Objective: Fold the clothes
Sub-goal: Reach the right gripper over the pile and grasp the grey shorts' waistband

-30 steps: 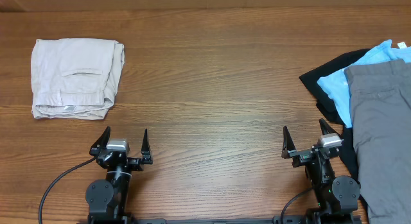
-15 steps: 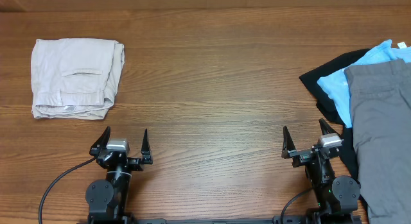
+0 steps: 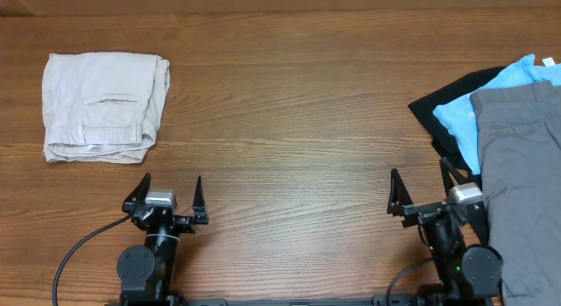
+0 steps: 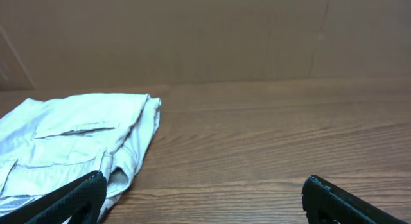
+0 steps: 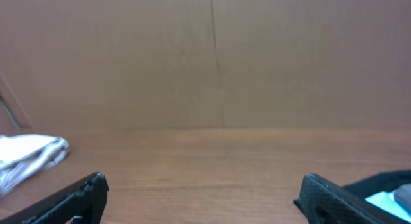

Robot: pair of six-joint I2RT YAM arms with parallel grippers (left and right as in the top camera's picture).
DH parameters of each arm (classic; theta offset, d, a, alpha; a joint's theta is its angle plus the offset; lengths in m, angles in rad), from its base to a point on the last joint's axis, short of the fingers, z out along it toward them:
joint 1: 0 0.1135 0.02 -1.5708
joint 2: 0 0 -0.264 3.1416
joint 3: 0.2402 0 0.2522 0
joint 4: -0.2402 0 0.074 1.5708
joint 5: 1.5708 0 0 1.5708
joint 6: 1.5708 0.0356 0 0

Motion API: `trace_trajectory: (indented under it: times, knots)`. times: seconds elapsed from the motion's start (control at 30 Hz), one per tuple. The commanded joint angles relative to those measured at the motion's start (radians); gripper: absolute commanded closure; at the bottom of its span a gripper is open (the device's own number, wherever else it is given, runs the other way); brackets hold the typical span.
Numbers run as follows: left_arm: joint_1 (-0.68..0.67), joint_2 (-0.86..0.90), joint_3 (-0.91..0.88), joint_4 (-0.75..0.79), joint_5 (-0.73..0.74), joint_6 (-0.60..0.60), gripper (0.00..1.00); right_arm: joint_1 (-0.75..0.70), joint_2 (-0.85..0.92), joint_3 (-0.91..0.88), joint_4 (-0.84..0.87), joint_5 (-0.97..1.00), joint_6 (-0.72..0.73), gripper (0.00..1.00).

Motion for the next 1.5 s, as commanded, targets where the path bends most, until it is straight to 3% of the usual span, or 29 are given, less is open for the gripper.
trace_trajectory:
  times: [0.0,0.33,0.5,0.7,0.83,1.07,1.27,1.47]
  knots:
    - [-0.006,-0.011,-0.01,0.002,-0.01,0.019,0.0,0.003,0.013,0.18,-0.071,0.005,0.061,0.0]
    - [-0.006,-0.011,-0.01,0.002,-0.01,0.019,0.0,0.003,0.323,0.758,-0.461,0.086,0.05,0.0]
    - [-0.006,-0.011,-0.01,0.002,-0.01,0.019,0.0,0.003,0.612,1.08,-0.716,0.182,0.044,0.0]
    - [-0.006,-0.011,-0.01,0.002,-0.01,0.019,0.0,-0.013,1.017,1.416,-1.004,0.315,-0.082,0.0]
    - [-0.006,-0.011,-0.01,0.002,-0.01,0.019,0.0,-0.085,1.293,1.591,-1.104,0.391,-0.082,0.0]
    - [-0.006,-0.011,-0.01,0.002,-0.01,0.019,0.0,-0.182,1.608,1.63,-1.041,0.392,-0.1,0.0]
    - [-0.006,-0.011,-0.01,0.002,-0.01,0.019,0.0,-0.249,1.742,1.63,-1.029,0.406,-0.214,0.02]
    - [-0.006,-0.011,-0.01,0.002,-0.01,0.019,0.0,-0.352,1.833,1.622,-0.958,0.402,-0.213,0.14]
